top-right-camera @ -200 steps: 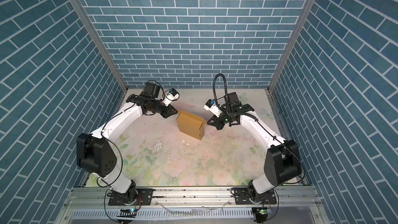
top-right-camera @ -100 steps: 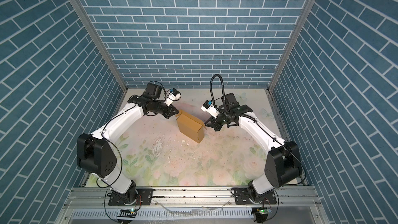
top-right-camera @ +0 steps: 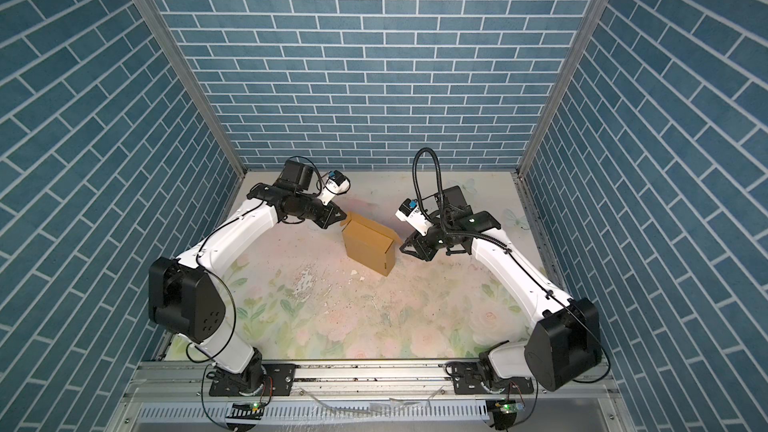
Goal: Assemble paper box
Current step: Fold and tuck the lid into the gap.
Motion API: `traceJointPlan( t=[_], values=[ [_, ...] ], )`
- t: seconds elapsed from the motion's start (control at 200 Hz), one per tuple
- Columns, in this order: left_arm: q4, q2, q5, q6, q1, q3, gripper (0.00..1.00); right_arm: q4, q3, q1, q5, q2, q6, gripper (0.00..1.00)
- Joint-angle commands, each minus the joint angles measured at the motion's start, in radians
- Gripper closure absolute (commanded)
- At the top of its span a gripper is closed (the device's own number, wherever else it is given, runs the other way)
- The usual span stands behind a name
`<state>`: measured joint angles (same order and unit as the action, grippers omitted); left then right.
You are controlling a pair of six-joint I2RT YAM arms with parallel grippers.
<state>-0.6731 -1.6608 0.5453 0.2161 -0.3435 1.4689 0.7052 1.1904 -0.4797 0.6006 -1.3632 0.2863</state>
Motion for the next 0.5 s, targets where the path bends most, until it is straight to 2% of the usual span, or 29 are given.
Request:
traceJointPlan(
  t=[0.0, 0.11, 0.495],
  values=[
    [0.014, 0.006, 0.03, -0.003, -0.011, -0.008, 0.94, 0.025, 0.022, -0.005, -0.073, 0.009, -0.034, 0.61],
    [0.021, 0.007, 0.028, -0.01, -0.011, -0.013, 0.94, -0.007, 0.038, -0.003, -0.136, -0.009, -0.081, 0.6],
    [0.03, 0.012, 0.004, -0.021, -0.017, -0.028, 0.93, -0.035, 0.043, -0.037, -0.095, -0.029, -0.196, 0.68]
  ],
)
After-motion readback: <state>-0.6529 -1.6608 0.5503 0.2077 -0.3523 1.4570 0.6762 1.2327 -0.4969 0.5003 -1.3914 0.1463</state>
